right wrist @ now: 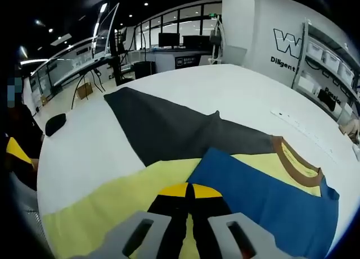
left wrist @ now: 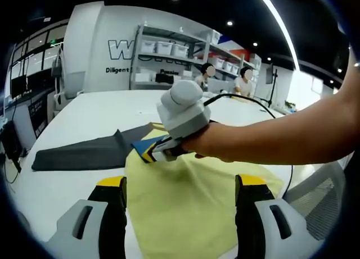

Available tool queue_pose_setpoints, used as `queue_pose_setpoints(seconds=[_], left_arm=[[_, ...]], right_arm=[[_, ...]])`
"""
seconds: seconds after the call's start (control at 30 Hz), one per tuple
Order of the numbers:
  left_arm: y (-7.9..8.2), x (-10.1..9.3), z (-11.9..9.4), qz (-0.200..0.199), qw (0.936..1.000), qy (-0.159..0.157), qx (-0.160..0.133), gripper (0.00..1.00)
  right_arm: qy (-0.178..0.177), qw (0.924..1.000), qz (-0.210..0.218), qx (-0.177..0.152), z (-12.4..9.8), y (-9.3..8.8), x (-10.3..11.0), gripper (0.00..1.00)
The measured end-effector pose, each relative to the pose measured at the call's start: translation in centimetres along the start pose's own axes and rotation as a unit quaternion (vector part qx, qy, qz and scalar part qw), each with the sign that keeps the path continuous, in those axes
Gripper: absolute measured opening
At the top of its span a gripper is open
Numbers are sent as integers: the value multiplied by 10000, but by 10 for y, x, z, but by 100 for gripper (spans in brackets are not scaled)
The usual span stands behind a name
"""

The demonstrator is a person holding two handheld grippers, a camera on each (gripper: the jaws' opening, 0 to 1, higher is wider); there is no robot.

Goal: Fold the garment on the visible template until the final outline fits inside the template.

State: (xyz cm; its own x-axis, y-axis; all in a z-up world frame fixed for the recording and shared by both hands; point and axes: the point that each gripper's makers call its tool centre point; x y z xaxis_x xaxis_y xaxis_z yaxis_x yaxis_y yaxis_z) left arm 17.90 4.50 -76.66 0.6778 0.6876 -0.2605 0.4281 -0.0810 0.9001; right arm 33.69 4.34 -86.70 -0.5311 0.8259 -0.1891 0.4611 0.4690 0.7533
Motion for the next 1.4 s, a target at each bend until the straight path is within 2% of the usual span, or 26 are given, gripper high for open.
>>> queue_pose_setpoints(seconds=[0.13,0.2,0.3,0.4,0.47,0.5,0.57,0.6,0.63,0.93,1.03,1.4], left_arm=[[-1,0,0,2,10000,5,27,75],[-1,-1,1,10,10000,-4,39,74],[-2,-2,1,37,10000,-22,67,74],[-2,-3,1,62,9999,-30,78,74],[-2,-3,1,73,9999,-36,92,74],[-2,-4,1,80,9999,-42,98,75],[-2,-5,2,105,9999,-56,112,75],[-3,-6,2,112,9998,-64,123,75],[-3,-6,2,118,9998,-72,135,75],[-7,-13,5,232,9993,-167,257,75],[-9,-15,6,258,9990,-211,286,75],[-13,-20,9,353,9980,-316,407,75]], right_arm=[[-40,9999,-22,-98,-6,3,-3,0],[-89,9997,6,-223,-12,6,-6,8],[-136,9997,18,-223,-19,3,-11,8],[-296,9990,80,-326,-31,2,-20,23],[-336,9987,104,-377,-40,0,-26,24],[-346,9986,105,-388,-43,-1,-28,28],[-388,9981,172,-441,-50,-3,-32,46],[-420,9980,239,-410,-52,-5,-33,58],[-474,9973,310,-461,-57,-7,-37,63],[-684,9957,402,-487,-87,-22,-49,65],[-828,9941,453,-539,-106,-29,-59,66],[-1137,9891,717,-603,-157,-54,-74,64]])
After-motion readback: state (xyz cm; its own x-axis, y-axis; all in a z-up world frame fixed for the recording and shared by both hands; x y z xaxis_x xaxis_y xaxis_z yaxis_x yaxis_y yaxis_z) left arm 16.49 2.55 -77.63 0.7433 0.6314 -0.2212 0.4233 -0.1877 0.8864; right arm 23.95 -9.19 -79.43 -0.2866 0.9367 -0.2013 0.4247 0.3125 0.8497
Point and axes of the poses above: the point that each gripper's makers call its tool centre point, and the gripper's own axes: z roughly forward along the fingers, x roughly to its left, y roughly out of its top, and after that the axes turned 15 degrees about -y, right-handed
